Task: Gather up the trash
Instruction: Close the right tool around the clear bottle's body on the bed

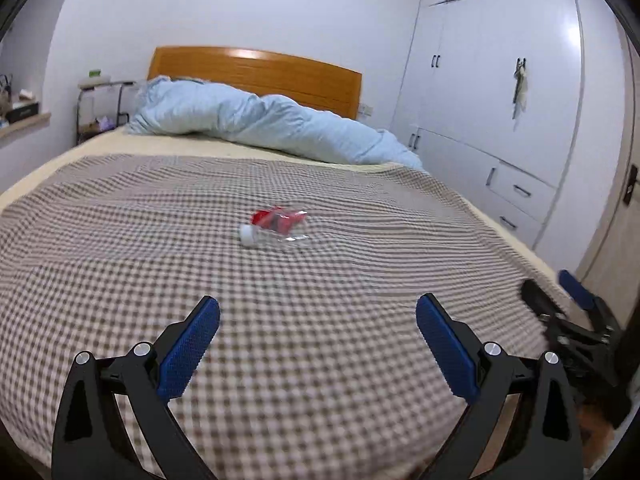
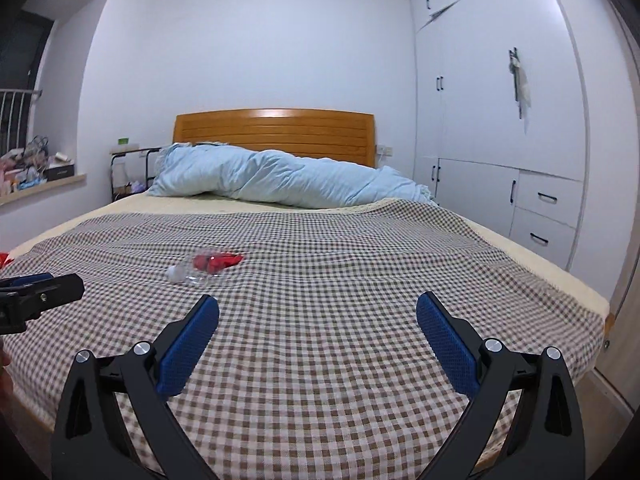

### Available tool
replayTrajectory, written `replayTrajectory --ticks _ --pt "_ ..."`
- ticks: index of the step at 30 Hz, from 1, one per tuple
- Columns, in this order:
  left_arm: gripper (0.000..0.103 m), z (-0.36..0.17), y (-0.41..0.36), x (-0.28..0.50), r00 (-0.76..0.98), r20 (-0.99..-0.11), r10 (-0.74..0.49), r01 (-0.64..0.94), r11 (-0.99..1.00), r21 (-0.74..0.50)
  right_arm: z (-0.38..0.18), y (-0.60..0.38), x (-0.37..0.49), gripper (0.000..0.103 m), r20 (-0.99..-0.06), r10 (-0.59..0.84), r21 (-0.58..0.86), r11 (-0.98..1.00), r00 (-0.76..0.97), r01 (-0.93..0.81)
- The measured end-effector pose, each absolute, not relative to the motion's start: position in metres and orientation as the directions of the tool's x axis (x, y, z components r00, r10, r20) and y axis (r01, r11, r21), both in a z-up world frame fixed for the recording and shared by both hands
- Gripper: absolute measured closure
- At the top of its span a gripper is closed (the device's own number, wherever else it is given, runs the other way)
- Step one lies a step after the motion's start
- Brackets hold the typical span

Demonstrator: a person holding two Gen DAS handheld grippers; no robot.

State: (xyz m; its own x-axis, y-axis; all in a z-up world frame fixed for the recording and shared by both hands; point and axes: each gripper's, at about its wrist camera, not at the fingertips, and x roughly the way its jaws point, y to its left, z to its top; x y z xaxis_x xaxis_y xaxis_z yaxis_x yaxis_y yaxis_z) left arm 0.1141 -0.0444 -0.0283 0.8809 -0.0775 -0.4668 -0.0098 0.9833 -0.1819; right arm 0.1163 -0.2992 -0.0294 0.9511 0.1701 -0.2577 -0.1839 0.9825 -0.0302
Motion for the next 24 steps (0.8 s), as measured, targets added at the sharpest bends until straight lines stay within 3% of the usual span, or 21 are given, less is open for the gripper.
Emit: replayTrajectory --ticks 5,15,20,24 --pt "0.008 -0.049 -0.035 0.127 0.871 -0.488 -0.059 -0.075 0.965 -0.251 -0.057 -0.299 0.122 0.008 -0.318 0.164 -0.043 0.981 0.934 -0.187" --pt "0.008 -0.055 -0.048 0.122 0.848 -0.527 -0.062 -0.082 0.966 -0.245 -0.056 -0.3 0.114 0.008 -0.308 0.196 -0.024 0.977 0.931 -0.213" --pt "0.008 -0.055 -0.044 0.112 0.876 -0.477 -0.069 -0.069 0.962 -0.264 -0.06 -0.303 0.11 0.008 -0.313 0.21 -0.011 0.974 0.926 -0.225" --pt "0.008 -0.061 -0.033 0.114 0.866 -0.497 -0.062 -0.084 0.96 -0.266 -0.064 -0.303 0.108 0.008 -0.319 0.223 -0.03 0.969 0.921 -0.245"
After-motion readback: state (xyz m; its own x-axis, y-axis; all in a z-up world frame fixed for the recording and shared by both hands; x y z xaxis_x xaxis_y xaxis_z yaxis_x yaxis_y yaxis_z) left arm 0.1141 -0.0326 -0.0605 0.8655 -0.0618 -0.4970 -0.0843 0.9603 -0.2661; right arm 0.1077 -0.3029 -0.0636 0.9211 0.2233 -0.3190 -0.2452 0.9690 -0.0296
